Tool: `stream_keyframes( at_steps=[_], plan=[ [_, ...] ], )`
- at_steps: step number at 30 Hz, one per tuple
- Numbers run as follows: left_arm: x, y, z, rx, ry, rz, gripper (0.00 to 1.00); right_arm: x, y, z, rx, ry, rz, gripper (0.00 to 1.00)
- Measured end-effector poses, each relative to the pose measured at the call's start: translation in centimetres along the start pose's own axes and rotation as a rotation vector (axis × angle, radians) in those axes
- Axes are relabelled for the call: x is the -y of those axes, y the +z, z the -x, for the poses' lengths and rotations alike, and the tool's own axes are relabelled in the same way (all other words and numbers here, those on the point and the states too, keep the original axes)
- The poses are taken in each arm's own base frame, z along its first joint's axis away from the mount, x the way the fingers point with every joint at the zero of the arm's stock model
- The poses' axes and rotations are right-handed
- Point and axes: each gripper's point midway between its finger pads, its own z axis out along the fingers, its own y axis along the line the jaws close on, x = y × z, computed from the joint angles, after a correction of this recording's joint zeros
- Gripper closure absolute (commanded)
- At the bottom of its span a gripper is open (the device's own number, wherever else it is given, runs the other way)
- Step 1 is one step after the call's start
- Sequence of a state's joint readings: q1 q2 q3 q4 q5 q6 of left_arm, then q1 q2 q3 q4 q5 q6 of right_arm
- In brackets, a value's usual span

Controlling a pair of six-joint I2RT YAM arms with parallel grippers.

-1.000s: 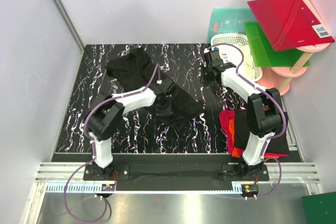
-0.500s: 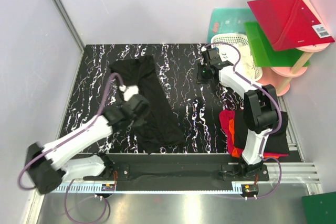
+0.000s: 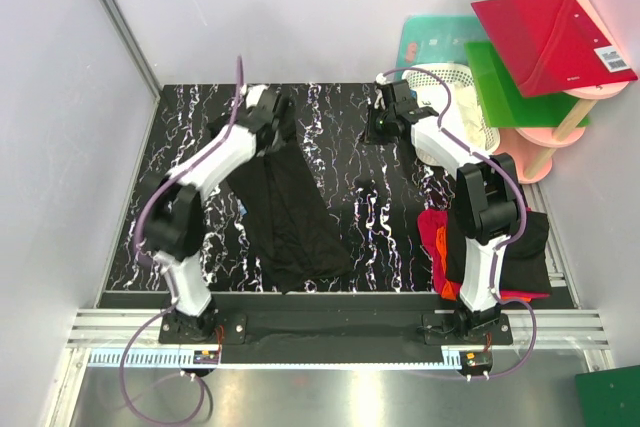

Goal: Fold and stack the t-shirts

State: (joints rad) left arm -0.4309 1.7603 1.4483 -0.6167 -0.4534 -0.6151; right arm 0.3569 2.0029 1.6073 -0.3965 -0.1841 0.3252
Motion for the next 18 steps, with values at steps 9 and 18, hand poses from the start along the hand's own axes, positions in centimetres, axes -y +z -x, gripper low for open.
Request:
stream_keyframes(
  at_steps=[9, 18],
  plan=[
    [2.1, 10.9, 4.8, -0.076, -0.063, -0.026, 1.0, -0.1, 0.0, 0.3, 0.01, -0.002, 0.006, 1.0],
    [4.5, 17.7, 4.7, -0.212, -0.128, -0.173, 1.0, 0.9, 0.4, -1.9, -0.036, 0.003, -0.016, 1.0]
  ],
)
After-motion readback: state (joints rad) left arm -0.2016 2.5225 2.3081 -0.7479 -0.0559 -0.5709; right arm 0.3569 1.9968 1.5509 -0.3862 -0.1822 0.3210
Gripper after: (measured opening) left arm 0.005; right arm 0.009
